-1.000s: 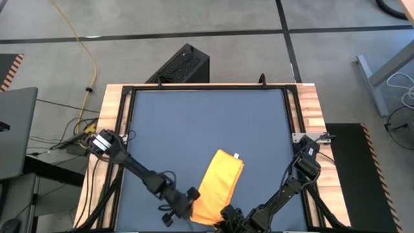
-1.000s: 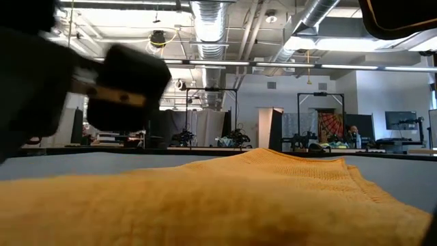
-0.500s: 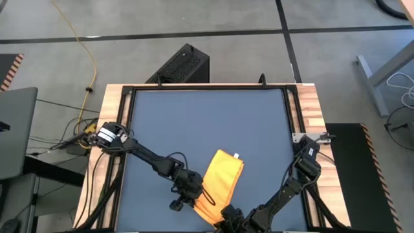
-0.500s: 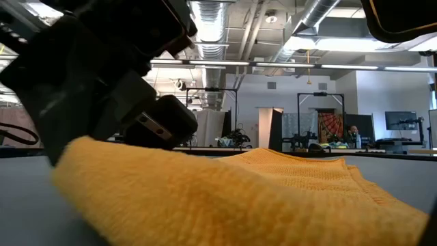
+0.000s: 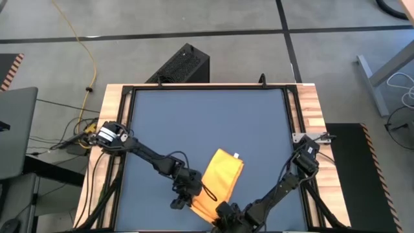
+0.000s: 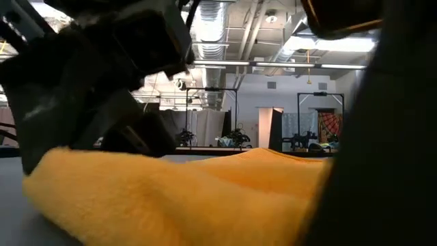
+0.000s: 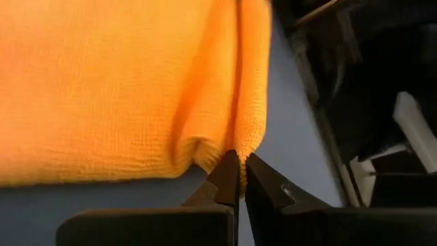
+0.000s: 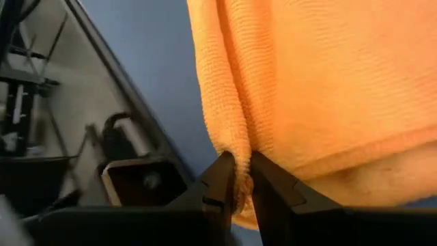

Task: Roll towel
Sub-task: Roll the orange microfiber cloth

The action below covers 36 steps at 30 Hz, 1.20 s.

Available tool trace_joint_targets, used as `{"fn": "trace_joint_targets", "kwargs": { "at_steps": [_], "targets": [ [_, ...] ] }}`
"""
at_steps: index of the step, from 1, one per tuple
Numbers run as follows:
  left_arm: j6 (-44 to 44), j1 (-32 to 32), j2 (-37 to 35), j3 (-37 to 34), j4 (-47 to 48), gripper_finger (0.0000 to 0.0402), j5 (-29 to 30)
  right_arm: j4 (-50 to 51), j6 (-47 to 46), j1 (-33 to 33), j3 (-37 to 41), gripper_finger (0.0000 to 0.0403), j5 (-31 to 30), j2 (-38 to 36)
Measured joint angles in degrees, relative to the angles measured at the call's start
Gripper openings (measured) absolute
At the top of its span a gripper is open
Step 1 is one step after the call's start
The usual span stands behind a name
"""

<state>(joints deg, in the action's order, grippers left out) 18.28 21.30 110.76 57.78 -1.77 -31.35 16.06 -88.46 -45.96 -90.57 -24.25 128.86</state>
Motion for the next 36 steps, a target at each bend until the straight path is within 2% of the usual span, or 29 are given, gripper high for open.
{"fn": "trace_joint_targets", "kwargs": {
  "at_steps": [4,9,13,21,27,36],
  "targets": [
    [2.36,-1.11,-0.07,-0.04,0.32,0.0,-0.76,1.61,1.73,-0.41,0.13,0.0077,-3.63,-1.76],
    [4.55,-2.65,-0.07,-0.09,0.11,0.0,-2.87,5.19,0.9,-1.57,0.05,0.0077,-4.51,-2.82],
    [7.92,-4.17,-0.07,-0.09,-0.18,0.0,-7.11,6.12,3.25,-2.57,0.09,0.0078,-5.83,-2.93],
    [11.26,-6.89,-0.07,-0.09,-0.38,0.0,-9.13,5.23,22.35,-4.02,0.0,0.0078,-12.93,-3.04],
    [13.05,-8.62,-0.07,-0.07,-0.09,0.0,-9.1,2.02,39.58,-3.28,-0.02,0.008,-13.53,-3.06],
    [13.34,-9.02,-0.07,-0.02,1.45,0.0,-7.68,-4.17,45.94,2.77,-0.07,0.0138,-13.07,-3.13]
  ]
}}
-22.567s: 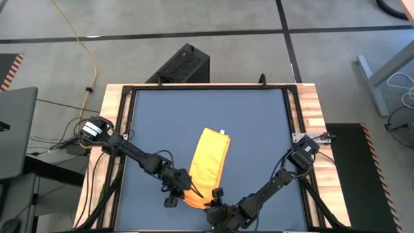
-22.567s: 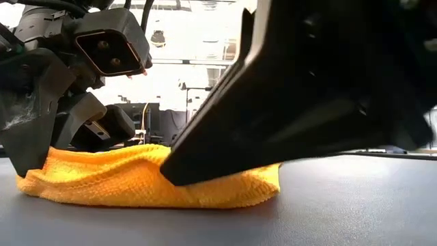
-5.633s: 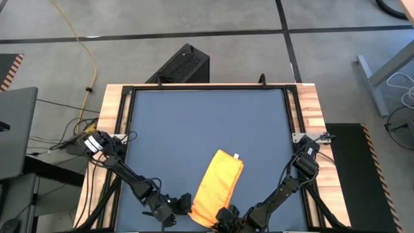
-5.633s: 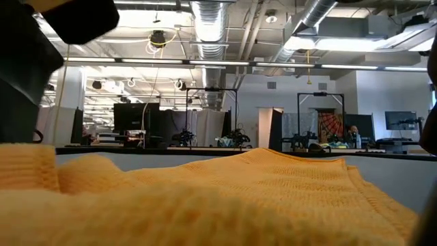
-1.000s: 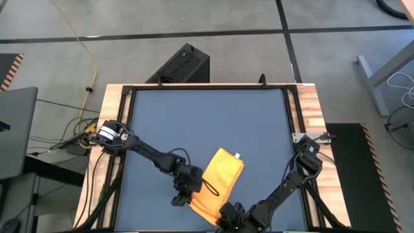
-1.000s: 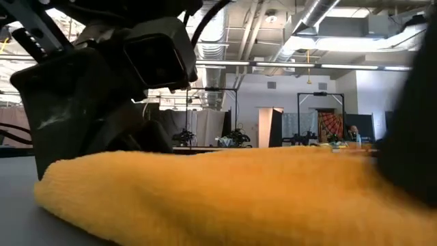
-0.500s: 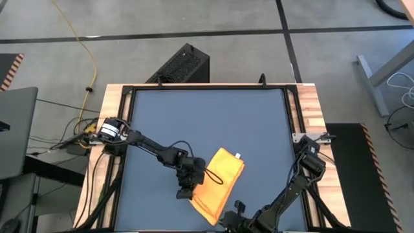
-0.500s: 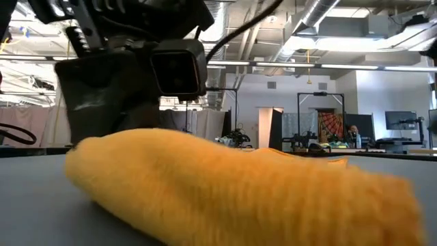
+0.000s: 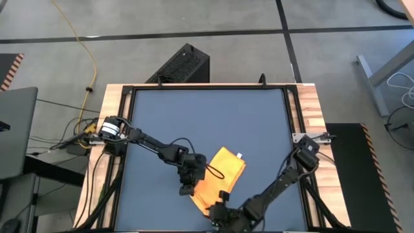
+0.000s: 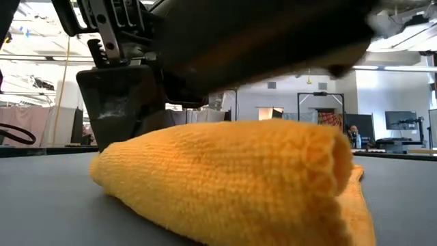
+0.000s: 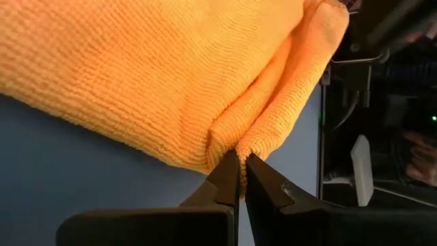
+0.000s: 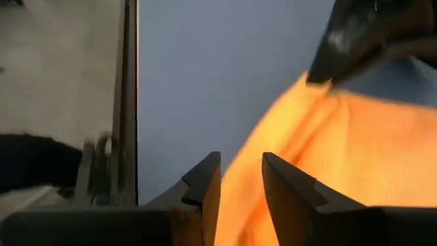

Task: Roll towel
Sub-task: Roll the orange microfiber cloth

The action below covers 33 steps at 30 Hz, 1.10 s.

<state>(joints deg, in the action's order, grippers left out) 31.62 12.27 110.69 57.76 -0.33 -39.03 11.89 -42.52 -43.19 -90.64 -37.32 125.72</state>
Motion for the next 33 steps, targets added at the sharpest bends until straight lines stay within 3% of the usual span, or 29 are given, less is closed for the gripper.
{"fn": "trace_joint_targets", "kwargs": {
  "at_steps": [9,15,25,29,33],
  "targets": [
    [0.76,-0.55,0.0,0.11,1.6,0.0,2.03,-0.04,2.6,5.02,-0.03,0.0144,9.72,0.13],
    [0.03,-0.52,-0.03,0.11,2.01,0.0007,2.71,3.77,2.1,5.93,-0.03,0.0125,8.96,0.21],
    [-4.49,-2.23,-1.28,0.39,2.92,0.0066,0.0,2.86,-2.82,6.48,-0.36,0.0093,8.68,5.41],
    [-7.97,-2.69,-4.1,0.44,8.27,0.0074,-0.66,3.51,-5.29,6.34,-0.32,0.0089,8.49,6.16],
    [-13.23,-2.39,-7.33,0.44,15.17,0.0075,2.24,3.69,-5.95,5.95,-0.27,0.0087,7.56,6.28]
  ]
}}
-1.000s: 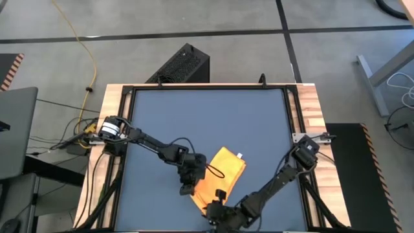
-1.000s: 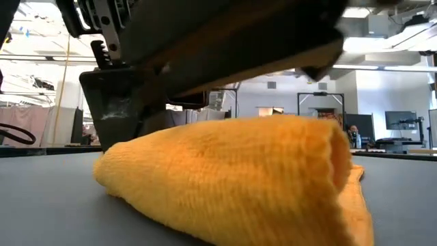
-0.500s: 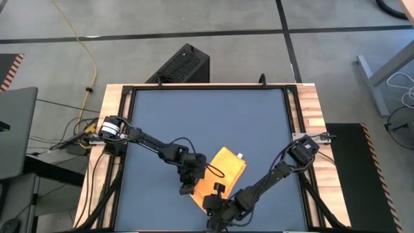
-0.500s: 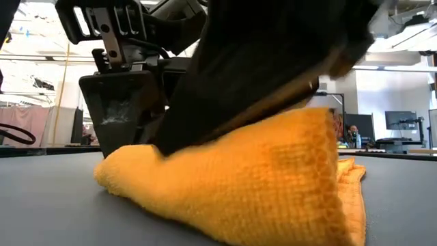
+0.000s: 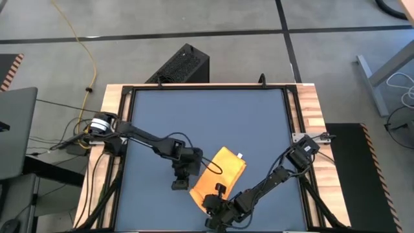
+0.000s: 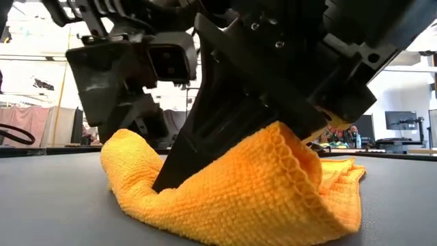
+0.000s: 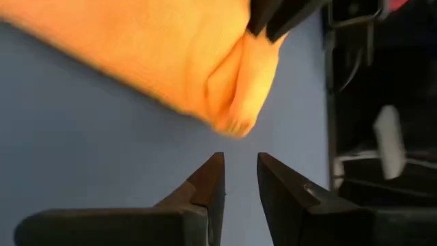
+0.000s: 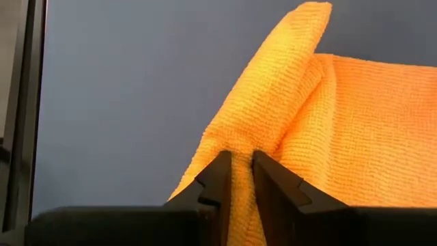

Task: Roll towel
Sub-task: Roll the orange microfiber cloth

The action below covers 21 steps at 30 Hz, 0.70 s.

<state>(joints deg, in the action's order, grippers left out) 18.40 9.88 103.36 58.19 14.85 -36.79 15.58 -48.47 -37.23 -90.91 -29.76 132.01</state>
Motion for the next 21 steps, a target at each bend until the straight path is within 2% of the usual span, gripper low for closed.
{"fn": "trace_joint_targets", "kwargs": {
  "at_steps": [3,5,9,13,17,21],
  "targets": [
    [-5.89,1.82,-3.05,-0.9,0.24,0.0075,4.45,0.26,-0.86,0.0,0.03,0.0087,-0.03,0.05],
    [-11.86,5.35,-5.9,-3.35,-3.87,0.0075,9.36,0.32,-1.61,-0.01,0.06,0.0087,-0.22,0.09],
    [-18.99,14.86,-10.09,-9.4,-15.97,0.0075,25.27,0.15,-2.53,-0.31,0.1,0.0087,-2.06,0.17],
    [-31.8,22.87,-10.3,-13.19,-25.79,0.0075,41.3,-0.18,-2.58,-0.33,0.14,0.0087,-2.64,0.17],
    [-44.56,26.99,-7.84,-14.16,-32.77,0.0079,46.57,-0.59,-2.53,-0.28,0.24,0.0087,-2.79,0.17],
    [-47.31,26.62,-4.95,-12.86,-33.12,0.01,47.58,-0.82,-2.56,-0.26,0.24,0.0087,-2.89,0.19]
  ]
}}
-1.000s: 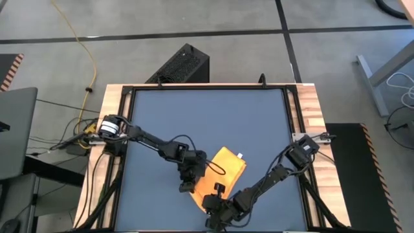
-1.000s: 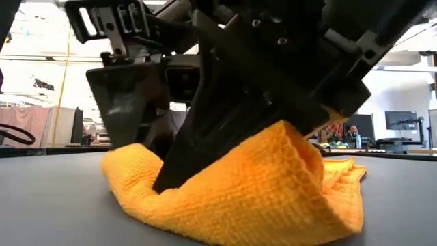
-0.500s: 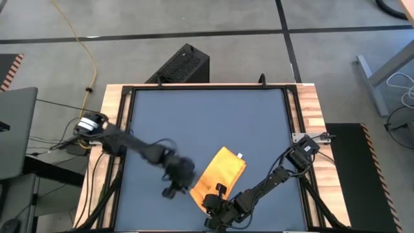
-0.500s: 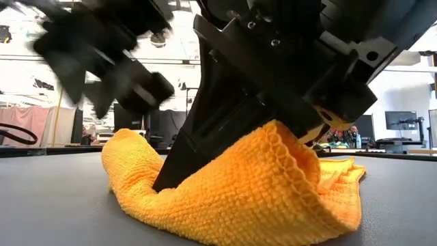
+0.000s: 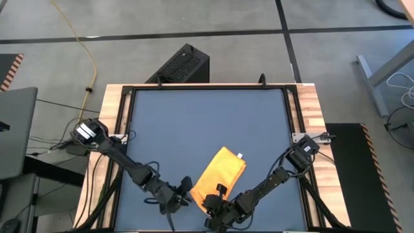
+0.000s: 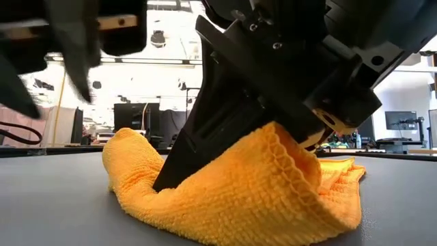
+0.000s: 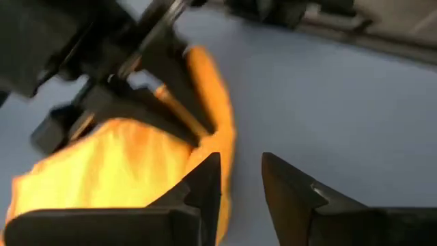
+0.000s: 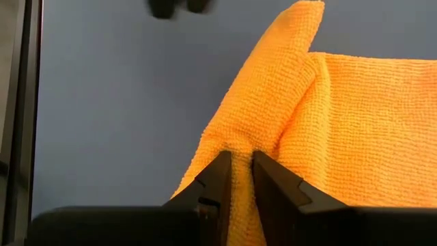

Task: Roll towel
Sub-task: Roll the orange microfiber cloth

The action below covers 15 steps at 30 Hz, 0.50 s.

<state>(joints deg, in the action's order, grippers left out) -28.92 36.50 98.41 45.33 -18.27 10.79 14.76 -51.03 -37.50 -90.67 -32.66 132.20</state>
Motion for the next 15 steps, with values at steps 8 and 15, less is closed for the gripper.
{"fn": "trace_joint_targets", "kwargs": {
  "at_steps": [8,15],
  "targets": [
    [1.82,-2.04,1.0,1.78,0.73,0.0179,0.37,-0.12,-0.29,0.0,0.0,0.0087,0.58,0.0],
    [4.0,-2.67,2.58,1.65,3.62,0.0207,-0.44,-0.2,-1.0,0.17,0.0,0.0087,0.67,0.0]
  ]
}}
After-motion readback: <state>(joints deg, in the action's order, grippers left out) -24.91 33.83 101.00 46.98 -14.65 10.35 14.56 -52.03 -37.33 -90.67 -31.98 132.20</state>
